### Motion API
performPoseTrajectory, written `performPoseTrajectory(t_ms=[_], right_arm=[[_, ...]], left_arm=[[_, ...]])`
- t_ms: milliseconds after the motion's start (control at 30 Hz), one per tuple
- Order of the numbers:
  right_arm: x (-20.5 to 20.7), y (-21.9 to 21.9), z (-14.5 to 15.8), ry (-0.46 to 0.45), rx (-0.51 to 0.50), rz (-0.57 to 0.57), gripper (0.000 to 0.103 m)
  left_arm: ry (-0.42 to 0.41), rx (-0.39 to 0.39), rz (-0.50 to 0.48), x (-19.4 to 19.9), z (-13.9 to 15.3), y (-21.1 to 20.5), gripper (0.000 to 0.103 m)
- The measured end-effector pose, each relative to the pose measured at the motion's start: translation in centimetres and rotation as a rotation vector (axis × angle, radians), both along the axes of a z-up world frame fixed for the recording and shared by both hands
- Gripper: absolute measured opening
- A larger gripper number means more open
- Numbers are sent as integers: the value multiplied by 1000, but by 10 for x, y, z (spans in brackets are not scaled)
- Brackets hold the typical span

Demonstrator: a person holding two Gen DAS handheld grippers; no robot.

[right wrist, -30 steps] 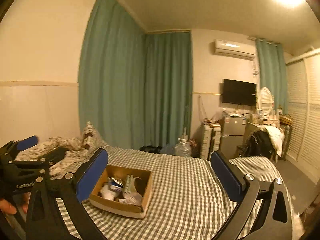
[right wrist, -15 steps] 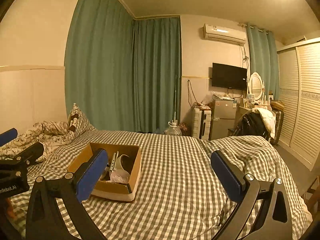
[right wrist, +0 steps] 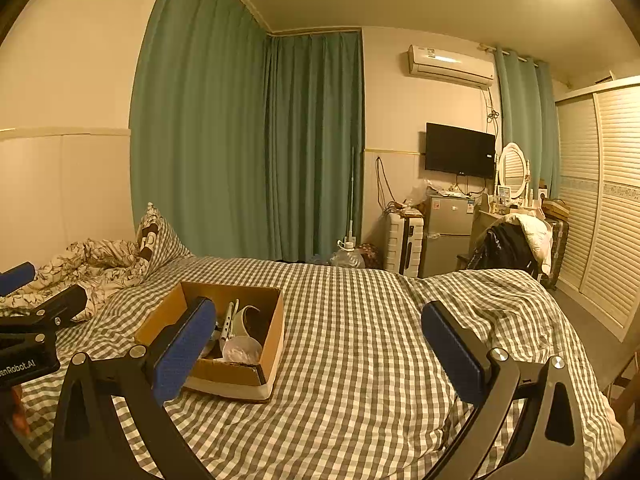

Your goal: Organize objects

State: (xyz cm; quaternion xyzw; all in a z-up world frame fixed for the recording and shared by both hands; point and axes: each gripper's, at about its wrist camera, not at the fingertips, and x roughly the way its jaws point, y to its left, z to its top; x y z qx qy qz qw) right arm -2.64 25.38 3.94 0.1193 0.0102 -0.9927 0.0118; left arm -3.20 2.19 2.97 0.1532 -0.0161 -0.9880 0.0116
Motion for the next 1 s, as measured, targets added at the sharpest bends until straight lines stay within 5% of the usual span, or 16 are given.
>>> performPoseTrajectory(t_ms=[1000], right_arm=[[-1,-8,-5,-30,-6,15,103]], left_arm=[[-15,3,-1,2,-2,1,103]])
